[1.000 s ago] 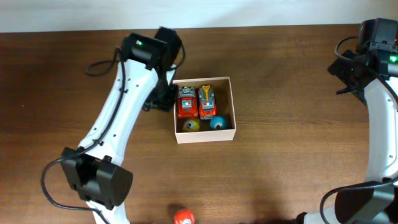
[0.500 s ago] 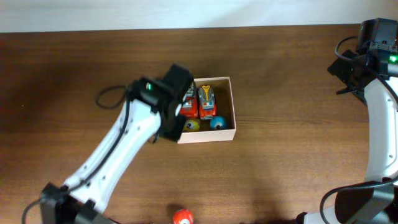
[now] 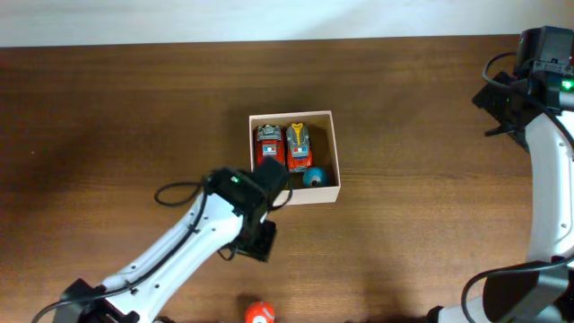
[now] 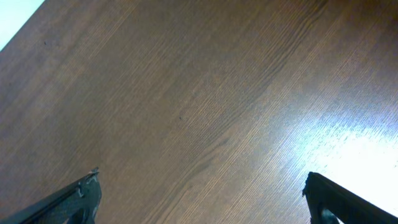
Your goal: Pack container
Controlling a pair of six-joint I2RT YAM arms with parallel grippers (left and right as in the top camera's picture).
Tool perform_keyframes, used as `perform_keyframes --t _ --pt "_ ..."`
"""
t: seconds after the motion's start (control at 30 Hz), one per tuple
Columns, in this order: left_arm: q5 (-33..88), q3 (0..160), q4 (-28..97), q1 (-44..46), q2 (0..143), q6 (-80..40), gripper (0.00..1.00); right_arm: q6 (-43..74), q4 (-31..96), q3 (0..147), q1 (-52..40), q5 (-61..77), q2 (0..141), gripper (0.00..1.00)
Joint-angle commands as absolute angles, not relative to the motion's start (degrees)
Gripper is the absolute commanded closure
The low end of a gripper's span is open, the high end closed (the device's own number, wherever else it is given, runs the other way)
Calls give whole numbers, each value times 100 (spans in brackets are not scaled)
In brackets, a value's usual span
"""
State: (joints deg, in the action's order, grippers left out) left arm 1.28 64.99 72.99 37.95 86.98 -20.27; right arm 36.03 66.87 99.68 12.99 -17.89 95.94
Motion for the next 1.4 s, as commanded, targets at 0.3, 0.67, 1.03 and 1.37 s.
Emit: perform_keyframes --t 0.3,0.67,1.03,1.37 --pt "1004 5760 7308 4882 8558 -3057 31 3647 6687 10068 1315 -1800 9498 1" --pt "1100 5172 7017 5288 8558 -3404 30 3647 6687 10068 1315 -1800 9498 1" --pt "1649 4755 6764 5290 8558 -2847 30 3647 6687 10068 1315 -1800 9498 1" --pt "2193 4674 6667 5290 8558 -2211 29 3647 6687 10068 1315 -1800 9498 1"
